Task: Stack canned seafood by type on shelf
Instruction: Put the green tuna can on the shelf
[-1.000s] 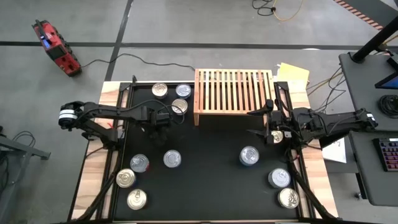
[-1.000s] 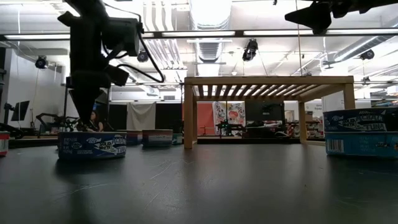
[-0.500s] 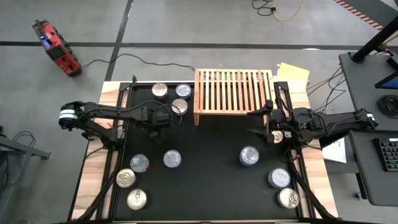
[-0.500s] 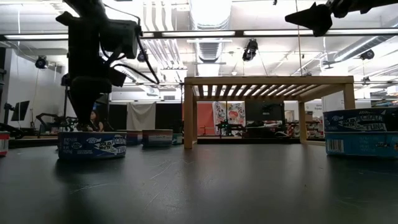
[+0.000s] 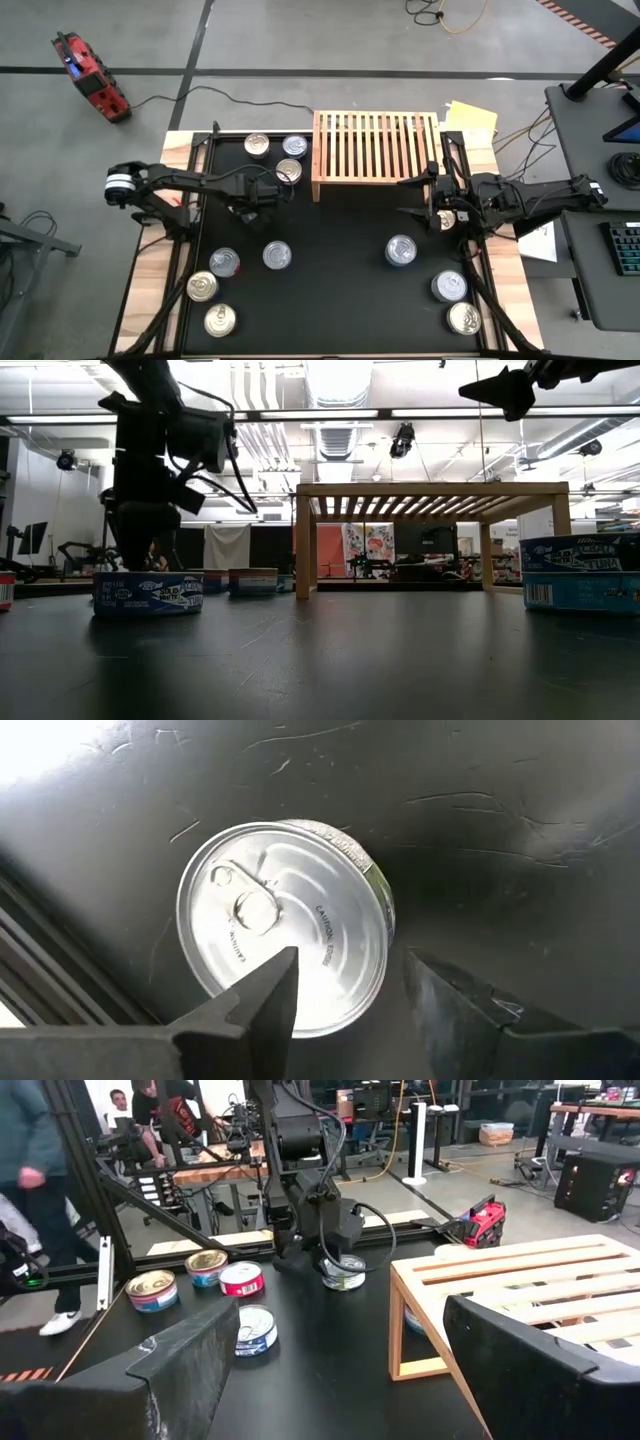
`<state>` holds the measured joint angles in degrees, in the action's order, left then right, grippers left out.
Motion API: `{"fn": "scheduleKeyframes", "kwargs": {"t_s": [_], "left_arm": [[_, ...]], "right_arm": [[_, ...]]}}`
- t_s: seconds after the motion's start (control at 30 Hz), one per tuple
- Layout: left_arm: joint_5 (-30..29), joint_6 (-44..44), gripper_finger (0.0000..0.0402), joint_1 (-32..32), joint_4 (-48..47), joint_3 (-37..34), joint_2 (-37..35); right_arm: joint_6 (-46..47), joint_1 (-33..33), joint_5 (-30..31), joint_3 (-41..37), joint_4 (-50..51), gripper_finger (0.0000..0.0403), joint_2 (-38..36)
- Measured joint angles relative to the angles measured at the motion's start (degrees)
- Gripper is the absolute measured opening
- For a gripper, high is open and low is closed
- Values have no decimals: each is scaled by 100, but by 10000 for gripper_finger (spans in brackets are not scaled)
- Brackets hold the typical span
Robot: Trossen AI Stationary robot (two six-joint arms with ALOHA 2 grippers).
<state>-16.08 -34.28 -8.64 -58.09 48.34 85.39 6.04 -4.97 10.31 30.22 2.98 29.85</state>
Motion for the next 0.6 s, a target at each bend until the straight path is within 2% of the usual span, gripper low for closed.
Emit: {"fn": "scheduleKeyframes", "kwargs": {"t_s": [0.37, 0.6], "left_arm": [[-73, 85, 148, 0, 171, 5, 465], [-133, 89, 114, 12, 156, 20, 666]], "right_arm": [[-1, 0, 0, 0, 27, 343, 0], [-1, -2, 0, 0, 31, 343, 0]]}}
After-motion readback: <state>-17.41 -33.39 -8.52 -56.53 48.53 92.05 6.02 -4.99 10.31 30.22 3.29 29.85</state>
